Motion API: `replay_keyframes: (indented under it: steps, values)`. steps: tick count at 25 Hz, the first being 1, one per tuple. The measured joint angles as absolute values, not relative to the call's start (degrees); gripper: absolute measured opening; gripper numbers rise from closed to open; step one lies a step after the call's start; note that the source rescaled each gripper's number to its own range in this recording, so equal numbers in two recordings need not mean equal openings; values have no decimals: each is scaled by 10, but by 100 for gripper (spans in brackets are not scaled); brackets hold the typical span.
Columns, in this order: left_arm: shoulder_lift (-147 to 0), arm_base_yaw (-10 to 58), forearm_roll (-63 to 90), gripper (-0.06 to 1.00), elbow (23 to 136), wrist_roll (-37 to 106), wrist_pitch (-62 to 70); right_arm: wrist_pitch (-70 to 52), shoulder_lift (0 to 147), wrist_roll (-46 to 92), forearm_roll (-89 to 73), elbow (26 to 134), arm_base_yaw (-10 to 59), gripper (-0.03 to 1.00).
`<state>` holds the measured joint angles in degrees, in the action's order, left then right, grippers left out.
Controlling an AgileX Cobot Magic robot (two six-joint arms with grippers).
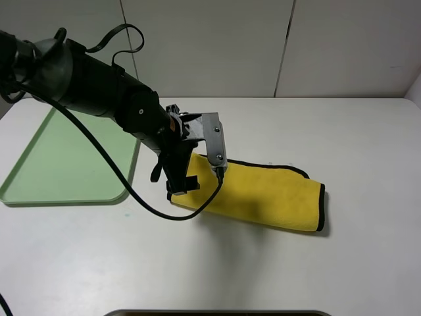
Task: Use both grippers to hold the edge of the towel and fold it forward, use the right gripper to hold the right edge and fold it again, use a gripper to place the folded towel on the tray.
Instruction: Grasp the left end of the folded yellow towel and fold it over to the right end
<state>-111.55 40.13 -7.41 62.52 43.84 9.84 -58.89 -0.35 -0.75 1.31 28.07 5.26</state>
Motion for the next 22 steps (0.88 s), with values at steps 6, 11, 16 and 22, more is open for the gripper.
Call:
replay_keyframes:
  steps: [6,11,16,22]
  values:
    - [-1115,401,-65,98,626,417,132,-589,-3,-8,13,281,53,100]
    - [-1084,401,-64,98,648,305,180,-589,-3,-8,13,281,53,100]
    - [-1048,401,-65,98,658,147,230,-589,-3,-8,13,281,51,100]
    - [-1047,395,-67,98,658,-130,264,-589,-3,-8,13,281,49,100]
